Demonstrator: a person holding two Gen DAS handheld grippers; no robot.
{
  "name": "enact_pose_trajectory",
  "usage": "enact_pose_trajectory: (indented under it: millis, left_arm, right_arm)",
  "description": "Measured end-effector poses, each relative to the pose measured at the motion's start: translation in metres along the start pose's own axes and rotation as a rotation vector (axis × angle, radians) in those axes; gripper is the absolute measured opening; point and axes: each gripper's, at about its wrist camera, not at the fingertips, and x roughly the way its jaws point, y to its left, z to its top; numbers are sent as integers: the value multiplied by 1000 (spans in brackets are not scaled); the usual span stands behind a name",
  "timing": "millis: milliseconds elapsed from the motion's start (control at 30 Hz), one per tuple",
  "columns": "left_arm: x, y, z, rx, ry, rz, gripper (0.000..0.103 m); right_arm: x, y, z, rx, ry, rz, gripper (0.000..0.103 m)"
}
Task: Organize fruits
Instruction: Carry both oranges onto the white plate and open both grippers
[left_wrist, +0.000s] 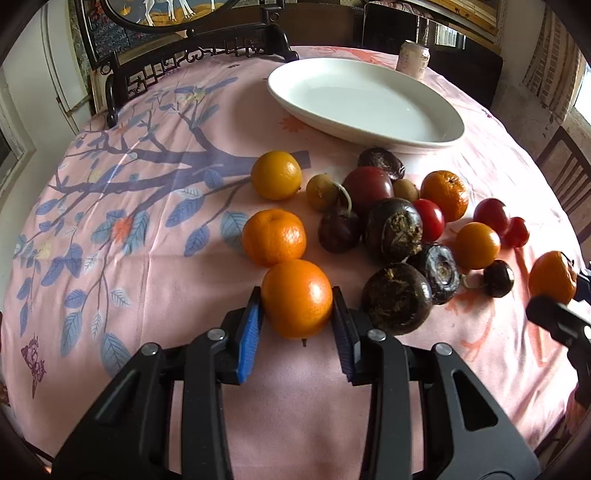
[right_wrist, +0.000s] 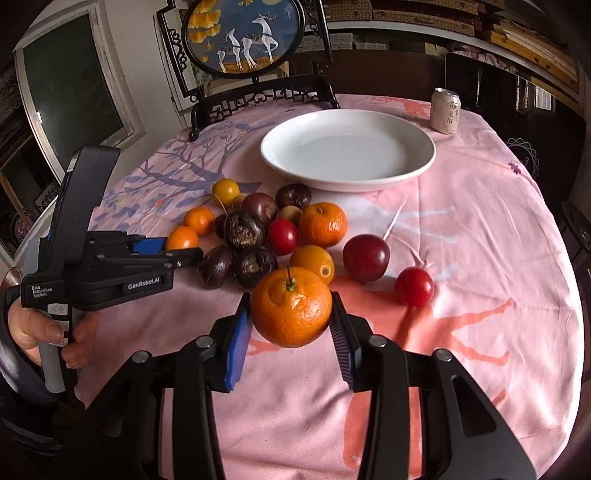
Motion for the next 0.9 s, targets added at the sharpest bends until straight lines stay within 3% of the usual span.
enact_pose_trajectory:
  millis: [200,300,467,667,733,800,900]
  left_arm:
    - [-33,-7,47,43,-90,-47,36]
    - [-25,-16,88,44,-110,-46,37]
    - [27,-26,150,5,-51,-9,37]
    - [69,-30,167,-37,24,-43,37]
    - [73,-30,169,-56,16,-38,47]
    - [69,-29,169,-71,2,-33,72]
    - [51,-28,166,-67,-33,-32,72]
  right_arm:
    - [-1,-10,54,-22,-99,-52,42]
    - [23,-16,81,-27,-89,-88,41]
    - [76,-35,108,17,23,-134,41]
    - [105,-48,116,36,74,-164,41]
    - [114,-47,117,30,106,-168,42]
    - [118,-45,118,25,114,-172,52]
    - [105,-45,116,43,79,-167,54]
